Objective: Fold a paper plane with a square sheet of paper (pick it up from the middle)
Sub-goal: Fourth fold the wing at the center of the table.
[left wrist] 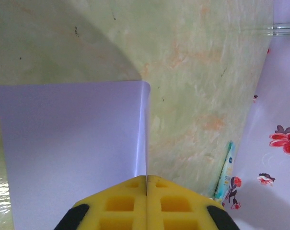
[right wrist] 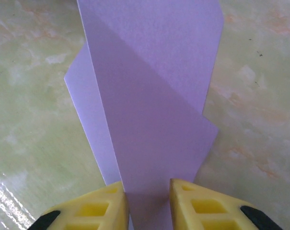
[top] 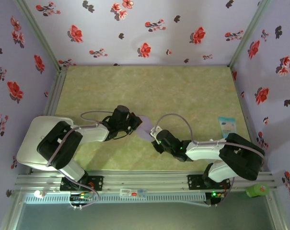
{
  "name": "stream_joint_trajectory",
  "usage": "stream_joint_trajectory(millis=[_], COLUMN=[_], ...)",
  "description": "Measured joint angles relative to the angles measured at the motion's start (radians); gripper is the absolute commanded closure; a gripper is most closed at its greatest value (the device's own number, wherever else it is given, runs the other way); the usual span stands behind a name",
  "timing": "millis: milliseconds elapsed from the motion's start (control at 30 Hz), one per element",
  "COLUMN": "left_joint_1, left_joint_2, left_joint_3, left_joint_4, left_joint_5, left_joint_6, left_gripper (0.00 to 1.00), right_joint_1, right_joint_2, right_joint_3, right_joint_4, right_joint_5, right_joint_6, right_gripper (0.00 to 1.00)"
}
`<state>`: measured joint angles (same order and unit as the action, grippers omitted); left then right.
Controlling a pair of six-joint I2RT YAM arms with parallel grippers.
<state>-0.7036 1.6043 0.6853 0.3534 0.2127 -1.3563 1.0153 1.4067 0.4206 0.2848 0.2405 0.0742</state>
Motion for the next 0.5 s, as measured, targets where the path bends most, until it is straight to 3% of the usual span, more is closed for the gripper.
stream_joint_trajectory(millis=[500], left_joint_1=[0.000], left_joint_2=[0.000], left_joint_3=[0.000], left_joint_4=[0.013], left_joint_5=[0.001], left_joint_6=[0.000], left_gripper=[0.95], right_joint_1=[0.007], right_joint_2=[0.002], right_joint_3=[0.000], right_joint_4=[0.005], right_joint_5=[0.034], right_joint_6=[-0.005], right_gripper=[0.85])
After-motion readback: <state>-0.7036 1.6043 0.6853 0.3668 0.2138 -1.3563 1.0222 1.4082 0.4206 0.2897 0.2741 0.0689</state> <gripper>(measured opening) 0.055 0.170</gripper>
